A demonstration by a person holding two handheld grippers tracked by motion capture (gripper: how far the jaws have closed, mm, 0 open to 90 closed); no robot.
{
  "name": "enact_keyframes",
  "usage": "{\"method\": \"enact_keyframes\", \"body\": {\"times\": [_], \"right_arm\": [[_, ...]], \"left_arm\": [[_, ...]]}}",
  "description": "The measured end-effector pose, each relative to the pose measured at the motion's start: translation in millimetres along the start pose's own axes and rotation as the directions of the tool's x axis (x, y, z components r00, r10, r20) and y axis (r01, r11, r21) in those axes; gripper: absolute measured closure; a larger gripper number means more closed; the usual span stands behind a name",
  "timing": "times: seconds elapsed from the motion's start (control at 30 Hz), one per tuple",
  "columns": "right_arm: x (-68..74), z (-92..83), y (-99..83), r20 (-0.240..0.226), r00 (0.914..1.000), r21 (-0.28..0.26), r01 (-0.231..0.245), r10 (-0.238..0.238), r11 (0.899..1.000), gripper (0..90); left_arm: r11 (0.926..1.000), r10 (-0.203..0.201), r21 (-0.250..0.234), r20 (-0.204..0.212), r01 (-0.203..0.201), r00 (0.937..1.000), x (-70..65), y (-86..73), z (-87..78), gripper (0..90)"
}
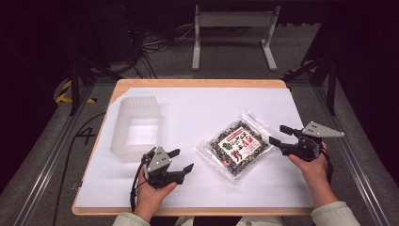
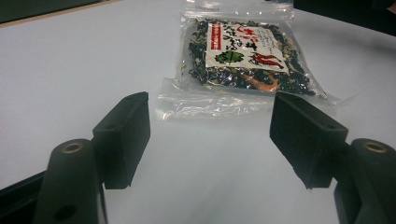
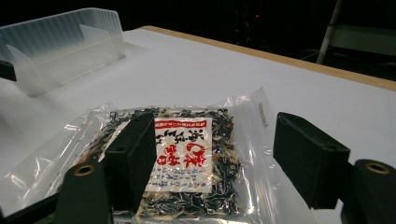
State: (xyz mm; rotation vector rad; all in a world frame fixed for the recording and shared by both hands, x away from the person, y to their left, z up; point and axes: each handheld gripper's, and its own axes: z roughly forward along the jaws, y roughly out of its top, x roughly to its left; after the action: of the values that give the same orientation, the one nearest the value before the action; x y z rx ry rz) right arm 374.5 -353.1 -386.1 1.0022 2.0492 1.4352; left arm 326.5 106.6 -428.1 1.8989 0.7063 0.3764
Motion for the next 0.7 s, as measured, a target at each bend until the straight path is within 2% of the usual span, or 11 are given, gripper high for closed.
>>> {"method": "enact_keyframes", "body": {"times": [0.13, 0.3, 0.5, 0.7], "right_arm": [[-4.0, 4.7, 5.0, 0.020, 0.9998, 0.015, 0.001, -0.002, 1.000, 30.1], [-15.4, 13.1, 8.5, 0.014, 0.9999, 0.024, 0.009, -0.009, 1.000, 30.0], [-30.2, 21.9, 10.1, 0.034, 0.9991, 0.022, -0.025, 0.024, 0.999, 30.2], [-37.1, 25.1, 10.3, 0.028, 0.9986, 0.040, -0.047, 0.045, 0.998, 29.3]], "left_arm": [[1.0000, 0.002, 0.006, 0.003, -0.002, 1.0000, -0.2, -0.2, 1.7, 29.7], [0.9999, 0.011, 0.011, 0.004, -0.011, 0.9999, 0.4, -0.4, 2.6, 29.2], [0.9999, 0.009, 0.013, 0.004, -0.010, 0.9999, 0.8, -0.7, 2.9, 28.8], [0.9997, 0.006, 0.024, 0.010, -0.007, 0.9999, 0.2, -1.1, 4.2, 28.3]]}}
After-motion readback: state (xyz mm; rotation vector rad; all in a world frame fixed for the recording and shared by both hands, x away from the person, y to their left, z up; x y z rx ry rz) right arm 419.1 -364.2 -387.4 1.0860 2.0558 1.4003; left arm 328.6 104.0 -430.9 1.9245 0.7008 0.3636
